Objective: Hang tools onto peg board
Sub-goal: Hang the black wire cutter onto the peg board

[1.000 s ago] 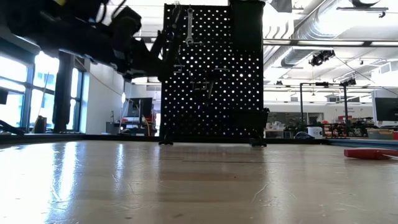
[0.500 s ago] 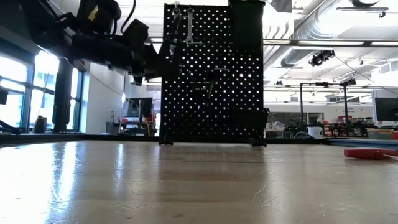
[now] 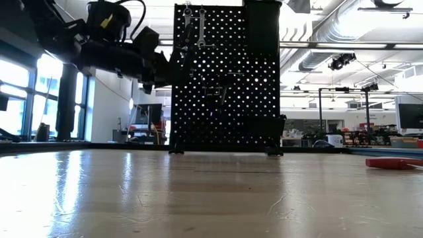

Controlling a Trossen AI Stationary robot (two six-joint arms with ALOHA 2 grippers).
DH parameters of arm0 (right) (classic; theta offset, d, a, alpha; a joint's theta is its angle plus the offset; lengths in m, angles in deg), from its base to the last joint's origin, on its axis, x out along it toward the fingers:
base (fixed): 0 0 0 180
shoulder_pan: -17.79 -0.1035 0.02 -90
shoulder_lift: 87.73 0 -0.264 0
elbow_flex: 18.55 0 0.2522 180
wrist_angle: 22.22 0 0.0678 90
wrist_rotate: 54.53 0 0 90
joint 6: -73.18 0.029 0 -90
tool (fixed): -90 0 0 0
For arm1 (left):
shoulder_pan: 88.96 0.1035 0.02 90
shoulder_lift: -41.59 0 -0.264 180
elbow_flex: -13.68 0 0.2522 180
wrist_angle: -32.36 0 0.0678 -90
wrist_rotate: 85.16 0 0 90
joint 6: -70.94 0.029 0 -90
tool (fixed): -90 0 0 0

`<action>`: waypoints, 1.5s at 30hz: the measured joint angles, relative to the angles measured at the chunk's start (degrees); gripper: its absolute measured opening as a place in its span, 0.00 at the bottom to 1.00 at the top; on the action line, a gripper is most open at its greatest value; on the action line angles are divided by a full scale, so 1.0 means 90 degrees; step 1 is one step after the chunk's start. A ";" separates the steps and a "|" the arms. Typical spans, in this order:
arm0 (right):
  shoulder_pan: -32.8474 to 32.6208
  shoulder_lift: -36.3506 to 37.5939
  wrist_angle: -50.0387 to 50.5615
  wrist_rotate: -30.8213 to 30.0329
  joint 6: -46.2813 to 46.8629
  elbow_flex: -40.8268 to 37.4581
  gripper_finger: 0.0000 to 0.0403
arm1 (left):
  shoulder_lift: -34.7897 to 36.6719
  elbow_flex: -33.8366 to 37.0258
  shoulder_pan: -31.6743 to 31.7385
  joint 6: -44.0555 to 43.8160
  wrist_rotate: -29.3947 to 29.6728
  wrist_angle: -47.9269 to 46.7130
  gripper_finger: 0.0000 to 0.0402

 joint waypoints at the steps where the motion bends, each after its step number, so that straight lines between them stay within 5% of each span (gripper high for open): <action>1: 0.0004 0.0000 0.0002 -0.0002 0.0016 0.0000 0.37 | 0.0000 0.0000 0.0023 0.0000 -0.0008 -0.0001 0.06; 27: 0.0015 -0.0002 0.0517 0.0000 0.0456 -0.0002 0.37 | -0.0895 -0.0665 -0.0065 0.0288 -0.0330 -0.0193 0.06; 45: 0.0046 -0.0005 0.0592 0.0000 0.0327 -0.0002 0.37 | 0.0152 -0.0663 -0.0156 0.0685 0.0198 -0.1631 0.06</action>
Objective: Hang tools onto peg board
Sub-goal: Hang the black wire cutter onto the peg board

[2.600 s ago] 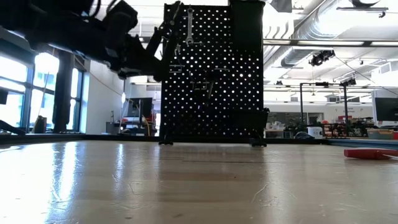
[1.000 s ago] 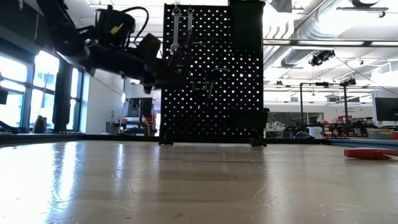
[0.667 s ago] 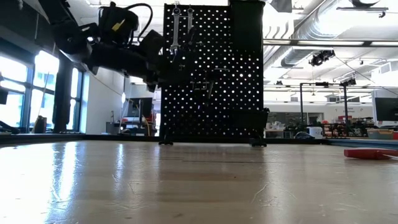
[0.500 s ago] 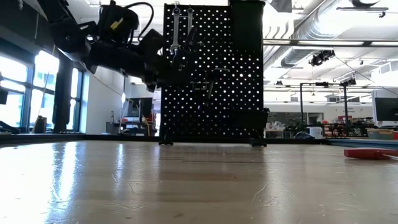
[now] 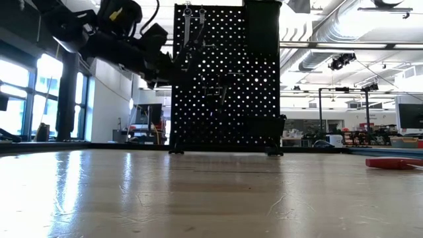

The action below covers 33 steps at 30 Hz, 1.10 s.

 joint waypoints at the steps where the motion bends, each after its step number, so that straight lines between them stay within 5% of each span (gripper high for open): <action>1: 0.0000 0.0000 0.0009 -0.0001 0.0000 0.0000 0.37 | 0.0032 0.0000 0.0000 0.0000 0.0004 -0.0044 0.06; 33: 0.0000 0.0000 0.0164 0.0000 0.0020 0.0000 0.37 | 0.0416 0.0000 0.0481 -0.0068 -0.0329 -0.0682 0.06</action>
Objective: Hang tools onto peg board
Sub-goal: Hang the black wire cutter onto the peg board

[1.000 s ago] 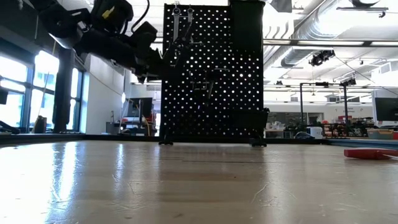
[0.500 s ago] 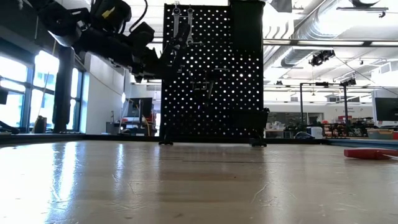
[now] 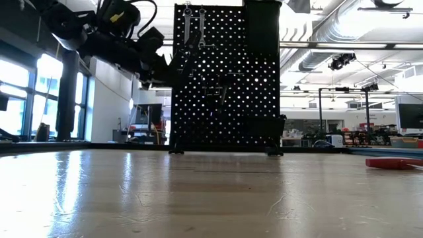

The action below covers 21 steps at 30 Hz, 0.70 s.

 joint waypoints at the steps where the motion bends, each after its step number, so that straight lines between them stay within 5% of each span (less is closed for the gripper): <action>1: 0.0000 0.0000 0.0000 0.0000 0.0012 0.0000 0.37 | 0.0000 0.0000 0.0032 0.0002 -0.0019 0.0041 0.06; 21: 0.0041 0.0000 0.0049 -0.0002 0.0028 0.0000 0.37 | -0.0002 0.0000 0.0359 -0.0067 0.0059 0.0035 0.07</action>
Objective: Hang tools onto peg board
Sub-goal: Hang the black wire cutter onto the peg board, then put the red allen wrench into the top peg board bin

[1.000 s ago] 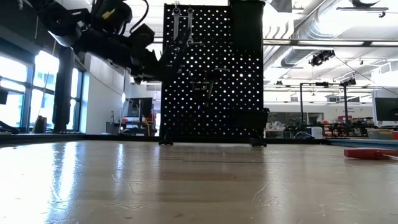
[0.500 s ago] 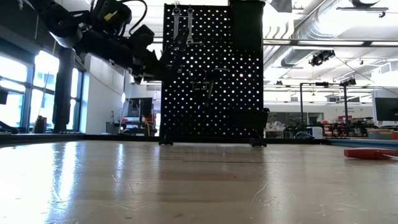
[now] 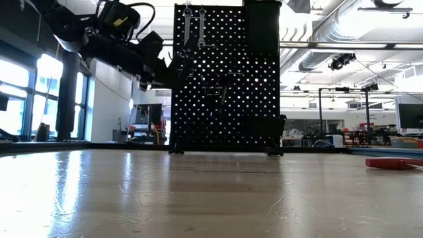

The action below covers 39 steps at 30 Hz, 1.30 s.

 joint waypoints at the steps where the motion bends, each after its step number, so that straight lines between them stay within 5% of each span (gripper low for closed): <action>1: 0.0000 0.0000 0.0000 0.0000 0.0000 0.0000 0.37 | 0.0000 0.0000 0.0000 0.0001 0.0000 -0.0004 0.07; 24: 0.0126 0.0000 0.0046 0.0002 0.0204 -0.0002 0.37 | -0.0377 -0.0015 0.0272 -0.0489 0.0120 0.0125 0.11; 39: 0.0124 0.0000 0.0223 0.0002 0.0291 -0.0005 0.37 | -0.0495 0.0002 0.0272 -0.0600 0.0216 0.0055 0.42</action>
